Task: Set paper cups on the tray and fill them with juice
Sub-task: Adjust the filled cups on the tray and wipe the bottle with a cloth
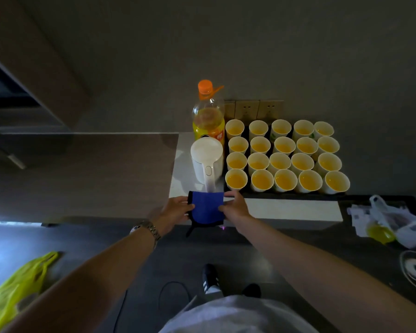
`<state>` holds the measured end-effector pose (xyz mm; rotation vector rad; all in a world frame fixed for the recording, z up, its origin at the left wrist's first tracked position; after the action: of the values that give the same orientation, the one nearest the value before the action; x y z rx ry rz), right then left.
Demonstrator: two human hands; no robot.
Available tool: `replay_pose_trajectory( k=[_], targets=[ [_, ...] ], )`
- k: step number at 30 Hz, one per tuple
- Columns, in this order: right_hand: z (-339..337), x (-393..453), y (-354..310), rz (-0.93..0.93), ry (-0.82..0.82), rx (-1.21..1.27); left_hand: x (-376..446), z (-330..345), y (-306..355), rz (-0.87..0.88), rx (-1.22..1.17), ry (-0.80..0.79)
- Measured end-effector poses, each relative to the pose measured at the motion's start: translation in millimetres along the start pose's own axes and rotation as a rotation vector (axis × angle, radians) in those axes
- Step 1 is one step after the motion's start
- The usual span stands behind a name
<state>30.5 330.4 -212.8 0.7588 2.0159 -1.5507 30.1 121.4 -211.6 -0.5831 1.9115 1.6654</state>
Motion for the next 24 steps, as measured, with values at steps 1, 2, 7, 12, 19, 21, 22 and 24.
replay_pose_trajectory(
  k=[1,2,7,12,19,21,22,24],
  targets=[
    [2,1,0,-0.008,0.018,-0.009,6,-1,-2,0.004,-0.01,0.021],
    [4,3,-1,-0.015,0.033,-0.016,11,-3,-4,0.007,-0.008,0.038],
    [15,9,4,-0.016,0.092,-0.024,28,-4,-6,0.046,0.051,0.094],
    [18,7,-1,-0.134,0.195,-0.11,23,1,-3,0.181,0.417,0.127],
    [62,-18,2,-0.478,0.091,-0.743,-4,51,6,0.672,1.008,0.012],
    [70,-11,16,-0.42,0.049,-0.849,2,60,-9,0.653,1.122,-0.051],
    [72,-8,20,-0.409,0.041,-0.888,5,61,-14,0.639,1.174,-0.058],
    [76,-4,23,-0.402,0.026,-0.941,11,60,-20,0.626,1.214,-0.054]
  ],
)
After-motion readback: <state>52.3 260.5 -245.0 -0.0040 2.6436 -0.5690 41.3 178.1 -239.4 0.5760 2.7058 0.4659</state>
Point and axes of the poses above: each hand's wrist, its own x-axis towards the middle knuckle, its own z-axis out of the palm, y = z × x, the point moved 10 cm from there along x, towards the middle knuckle, and after that the axes turned 3 degrees about z, right-handed, at the moved point
